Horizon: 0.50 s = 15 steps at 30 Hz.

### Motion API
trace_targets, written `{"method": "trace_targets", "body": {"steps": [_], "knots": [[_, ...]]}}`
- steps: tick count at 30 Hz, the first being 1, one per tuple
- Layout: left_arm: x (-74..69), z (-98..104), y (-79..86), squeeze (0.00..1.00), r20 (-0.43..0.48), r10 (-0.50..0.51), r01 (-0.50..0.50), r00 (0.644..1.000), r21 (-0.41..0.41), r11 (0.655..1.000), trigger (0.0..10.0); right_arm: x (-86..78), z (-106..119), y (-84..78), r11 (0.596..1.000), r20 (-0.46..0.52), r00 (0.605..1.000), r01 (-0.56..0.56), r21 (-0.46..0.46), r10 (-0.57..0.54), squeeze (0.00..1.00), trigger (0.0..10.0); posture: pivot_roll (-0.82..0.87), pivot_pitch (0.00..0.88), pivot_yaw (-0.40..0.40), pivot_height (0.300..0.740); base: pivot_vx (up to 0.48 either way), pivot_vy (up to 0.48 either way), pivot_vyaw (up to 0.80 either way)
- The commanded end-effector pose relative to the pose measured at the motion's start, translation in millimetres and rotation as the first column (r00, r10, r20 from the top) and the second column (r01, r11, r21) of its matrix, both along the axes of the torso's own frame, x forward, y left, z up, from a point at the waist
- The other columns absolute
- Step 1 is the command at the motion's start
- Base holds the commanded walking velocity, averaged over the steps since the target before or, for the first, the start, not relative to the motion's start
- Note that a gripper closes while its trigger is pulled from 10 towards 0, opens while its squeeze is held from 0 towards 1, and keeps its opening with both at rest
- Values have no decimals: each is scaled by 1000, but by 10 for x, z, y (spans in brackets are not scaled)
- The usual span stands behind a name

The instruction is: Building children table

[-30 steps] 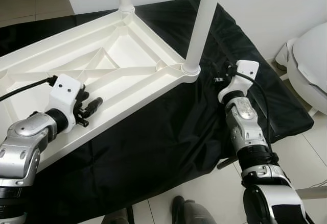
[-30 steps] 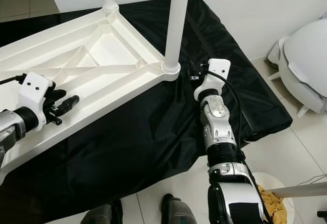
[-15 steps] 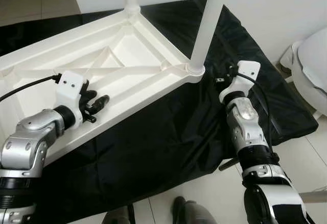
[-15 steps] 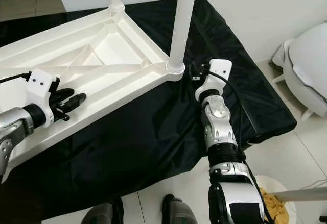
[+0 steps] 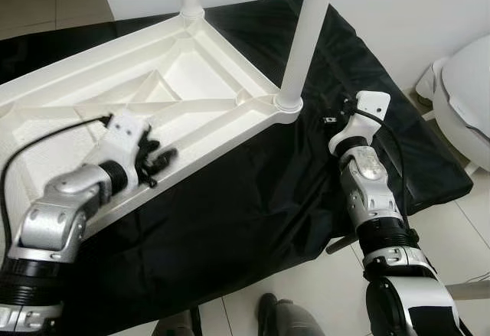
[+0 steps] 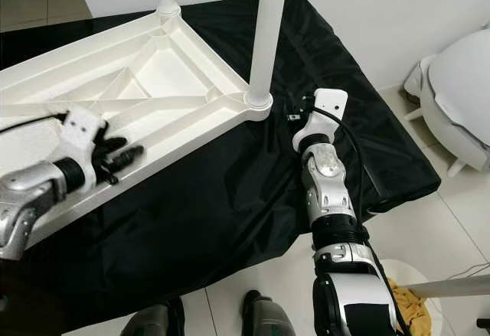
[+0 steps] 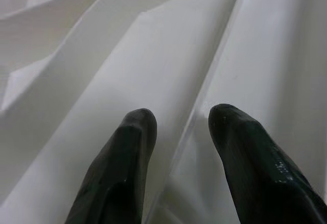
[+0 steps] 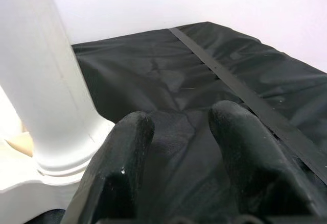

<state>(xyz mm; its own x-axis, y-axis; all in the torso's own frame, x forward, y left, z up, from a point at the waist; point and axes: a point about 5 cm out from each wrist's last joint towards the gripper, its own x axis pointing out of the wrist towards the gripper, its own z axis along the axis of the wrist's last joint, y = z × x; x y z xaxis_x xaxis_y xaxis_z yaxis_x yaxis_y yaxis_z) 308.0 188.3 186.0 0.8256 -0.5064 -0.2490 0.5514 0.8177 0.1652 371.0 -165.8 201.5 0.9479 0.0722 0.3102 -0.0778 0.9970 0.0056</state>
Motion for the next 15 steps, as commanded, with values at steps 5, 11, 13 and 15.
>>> {"method": "trace_targets", "body": {"steps": [5,11,13,15], "knots": [[47,-136,-13,0,-54,-27,31,998,70,997,10000,-29,-15,-9,1000,-3,1000,-6,-5,6,0,10000,-16,208,27,740,0,0,0],[136,-146,-32,0,-61,14,-9,998,79,997,10000,-111,-61,56,999,-7,999,-34,-6,34,0,10000,-22,204,31,740,0,0,0],[179,-176,-40,282,-88,39,-33,995,78,996,10000,-191,-120,120,998,-19,998,-62,-10,62,0,10000,-23,200,33,740,0,0,0],[190,-197,-38,1000,-99,48,-40,994,83,996,10000,-238,-153,156,997,-25,997,-76,-11,76,0,10000,-28,198,36,740,0,0,0]]}}
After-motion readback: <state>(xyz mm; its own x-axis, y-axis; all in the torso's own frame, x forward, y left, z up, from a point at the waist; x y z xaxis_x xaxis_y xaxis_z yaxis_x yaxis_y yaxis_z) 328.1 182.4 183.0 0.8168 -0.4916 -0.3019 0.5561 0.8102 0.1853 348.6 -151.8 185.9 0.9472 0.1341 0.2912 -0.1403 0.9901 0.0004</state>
